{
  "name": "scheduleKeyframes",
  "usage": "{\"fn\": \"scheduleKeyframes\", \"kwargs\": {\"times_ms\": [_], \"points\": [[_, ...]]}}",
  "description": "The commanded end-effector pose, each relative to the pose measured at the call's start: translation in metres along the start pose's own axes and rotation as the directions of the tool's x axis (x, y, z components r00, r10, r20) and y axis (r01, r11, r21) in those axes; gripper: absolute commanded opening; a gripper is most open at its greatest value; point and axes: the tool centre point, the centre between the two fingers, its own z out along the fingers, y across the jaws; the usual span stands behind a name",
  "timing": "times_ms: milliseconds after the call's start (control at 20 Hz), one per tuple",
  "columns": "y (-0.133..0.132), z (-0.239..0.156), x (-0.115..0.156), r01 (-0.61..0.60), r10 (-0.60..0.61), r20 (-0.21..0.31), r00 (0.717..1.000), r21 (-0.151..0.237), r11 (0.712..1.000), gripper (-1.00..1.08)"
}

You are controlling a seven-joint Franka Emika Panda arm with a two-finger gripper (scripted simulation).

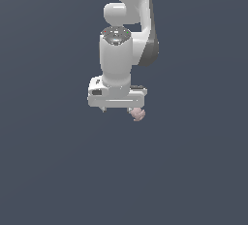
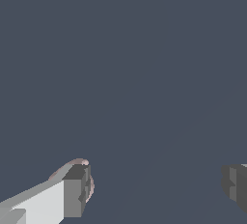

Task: Pick up the object and move it to a goal position.

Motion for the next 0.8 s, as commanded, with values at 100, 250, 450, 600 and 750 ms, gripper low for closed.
{"fn": "scheduleKeyframes", "kwargs": {"times_ms": [100, 250, 450, 600, 750], "points": [[0.002, 0.001, -0.001, 0.000, 0.000, 0.002, 1.000, -0.002, 1.000, 1.00], [0.015, 0.007, -0.004, 0.001, -0.001, 0.010, 1.000, -0.011, 1.000, 1.00], [0.032, 0.013, -0.008, -0.007, 0.008, 0.020, 1.000, -0.023, 1.000, 1.00], [0.034, 0.013, -0.008, -0.012, 0.013, 0.020, 1.000, -0.024, 1.000, 1.00], [0.029, 0.014, -0.009, 0.002, -0.002, 0.021, 1.000, -0.021, 1.000, 1.00]]}}
